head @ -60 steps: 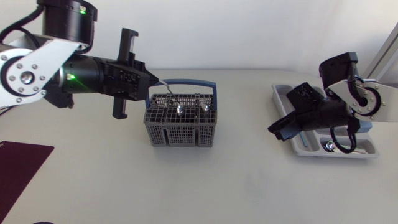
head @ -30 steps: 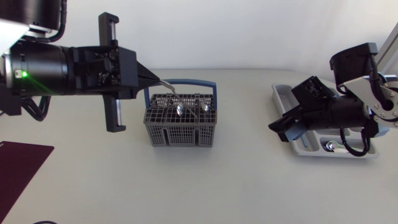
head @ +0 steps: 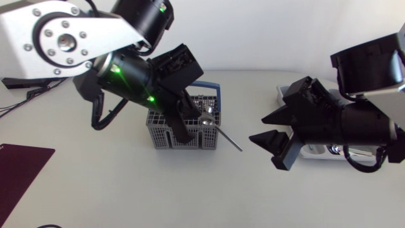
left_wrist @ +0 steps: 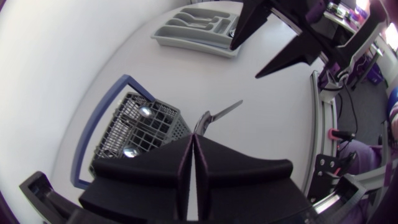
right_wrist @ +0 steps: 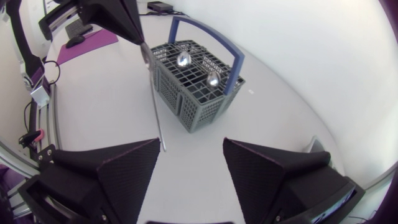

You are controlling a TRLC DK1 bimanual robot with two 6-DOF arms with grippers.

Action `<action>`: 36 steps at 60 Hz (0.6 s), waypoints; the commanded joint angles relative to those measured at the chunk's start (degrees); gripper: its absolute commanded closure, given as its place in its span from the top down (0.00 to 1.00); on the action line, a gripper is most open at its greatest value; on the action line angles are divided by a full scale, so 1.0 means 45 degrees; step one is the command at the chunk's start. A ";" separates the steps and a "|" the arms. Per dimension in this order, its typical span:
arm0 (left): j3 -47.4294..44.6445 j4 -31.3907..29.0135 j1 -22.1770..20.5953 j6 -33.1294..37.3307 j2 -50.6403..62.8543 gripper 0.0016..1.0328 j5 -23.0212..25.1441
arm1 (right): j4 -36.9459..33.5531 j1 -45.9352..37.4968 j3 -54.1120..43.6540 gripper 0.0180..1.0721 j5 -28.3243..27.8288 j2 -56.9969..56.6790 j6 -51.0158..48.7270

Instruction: Transfer all utensils from the basket to the drawer tray.

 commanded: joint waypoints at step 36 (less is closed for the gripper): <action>0.2247 -0.1665 -0.0031 -0.3638 0.2019 0.03 0.1838 | 0.2953 0.3002 -0.1554 0.42 0.2633 0.0944 -0.0088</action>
